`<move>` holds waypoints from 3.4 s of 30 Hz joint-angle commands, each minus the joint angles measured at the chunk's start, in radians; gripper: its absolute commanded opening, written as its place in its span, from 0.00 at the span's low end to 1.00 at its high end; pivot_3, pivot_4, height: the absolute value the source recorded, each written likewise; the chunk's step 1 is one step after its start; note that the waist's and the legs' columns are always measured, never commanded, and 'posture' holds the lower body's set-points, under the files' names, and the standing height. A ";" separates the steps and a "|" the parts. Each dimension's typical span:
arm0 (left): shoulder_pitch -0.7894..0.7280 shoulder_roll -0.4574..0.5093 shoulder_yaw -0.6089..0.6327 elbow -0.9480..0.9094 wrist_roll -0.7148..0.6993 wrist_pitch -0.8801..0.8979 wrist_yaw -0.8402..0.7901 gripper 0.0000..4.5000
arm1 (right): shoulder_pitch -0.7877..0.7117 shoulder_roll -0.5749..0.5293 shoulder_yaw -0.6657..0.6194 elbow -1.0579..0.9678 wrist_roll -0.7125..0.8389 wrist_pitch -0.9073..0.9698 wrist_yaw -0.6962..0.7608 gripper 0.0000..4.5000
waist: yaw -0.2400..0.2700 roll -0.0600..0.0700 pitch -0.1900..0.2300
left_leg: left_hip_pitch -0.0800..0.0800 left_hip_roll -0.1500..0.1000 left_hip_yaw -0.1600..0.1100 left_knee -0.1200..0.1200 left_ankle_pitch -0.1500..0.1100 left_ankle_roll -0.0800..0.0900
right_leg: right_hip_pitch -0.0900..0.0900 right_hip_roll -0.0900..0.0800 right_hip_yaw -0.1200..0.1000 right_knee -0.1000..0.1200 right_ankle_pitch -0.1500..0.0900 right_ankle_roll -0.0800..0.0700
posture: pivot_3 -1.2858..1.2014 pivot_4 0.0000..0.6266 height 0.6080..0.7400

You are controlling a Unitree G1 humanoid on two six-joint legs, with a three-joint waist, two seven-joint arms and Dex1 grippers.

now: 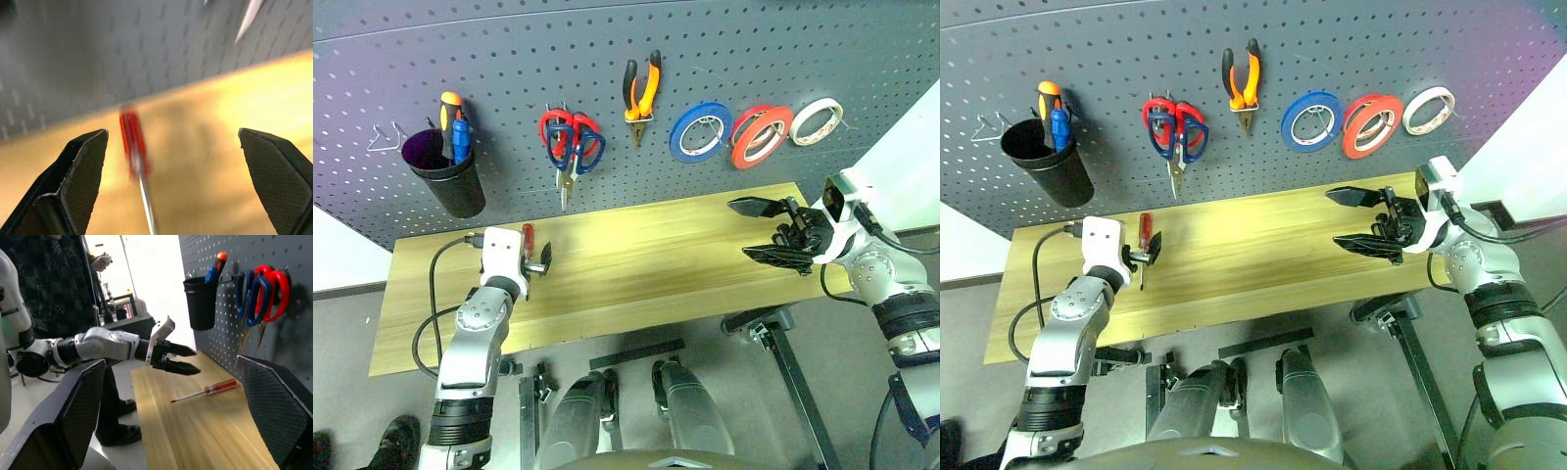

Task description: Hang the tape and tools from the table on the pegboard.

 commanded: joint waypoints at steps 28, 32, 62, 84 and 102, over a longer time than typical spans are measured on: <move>-0.333 0.067 0.095 0.383 0.020 0.108 0.172 0.99 | 0.107 -0.040 -0.080 -0.124 -0.013 0.043 0.007 1.00 | -0.001 -0.005 0.022 | -0.001 0.000 0.001 -0.002 -0.002 0.003 | 0.000 -0.002 0.000 -0.003 0.000 0.000 | 0.42 0.58 0.92; -0.356 0.073 0.073 0.438 0.034 0.066 0.166 0.99 | 0.135 -0.045 -0.111 -0.164 -0.015 0.064 0.007 1.00 | -0.002 -0.006 0.036 | -0.002 0.000 0.001 -0.002 -0.002 0.004 | -0.001 -0.002 0.000 -0.004 -0.001 0.000 | 0.41 0.60 0.92; -0.577 0.075 -0.006 0.937 0.064 -0.119 0.114 0.63 | 0.194 -0.034 -0.204 -0.216 -0.063 0.106 0.007 1.00 | -0.009 -0.011 0.068 | -0.005 0.001 0.015 -0.004 -0.006 0.011 | -0.008 -0.015 -0.007 -0.006 -0.001 0.003 | 0.40 0.62 0.92; -0.267 0.005 -0.032 0.246 0.028 0.300 0.108 0.20 | 0.102 -0.011 -0.127 -0.088 -0.121 0.022 0.007 1.00 | -0.005 -0.010 0.068 | -0.015 0.001 0.016 -0.004 -0.006 0.011 | -0.019 -0.016 -0.008 -0.005 0.000 0.004 | 0.41 0.56 0.92; -0.082 0.055 -0.145 -0.095 0.138 0.237 0.116 0.20 | 0.057 0.001 -0.088 0.004 -0.073 0.018 0.007 1.00 | 0.002 -0.010 0.068 | -0.016 0.001 0.016 -0.004 -0.006 0.010 | -0.020 -0.017 -0.010 -0.006 0.001 0.004 | 0.43 0.51 0.92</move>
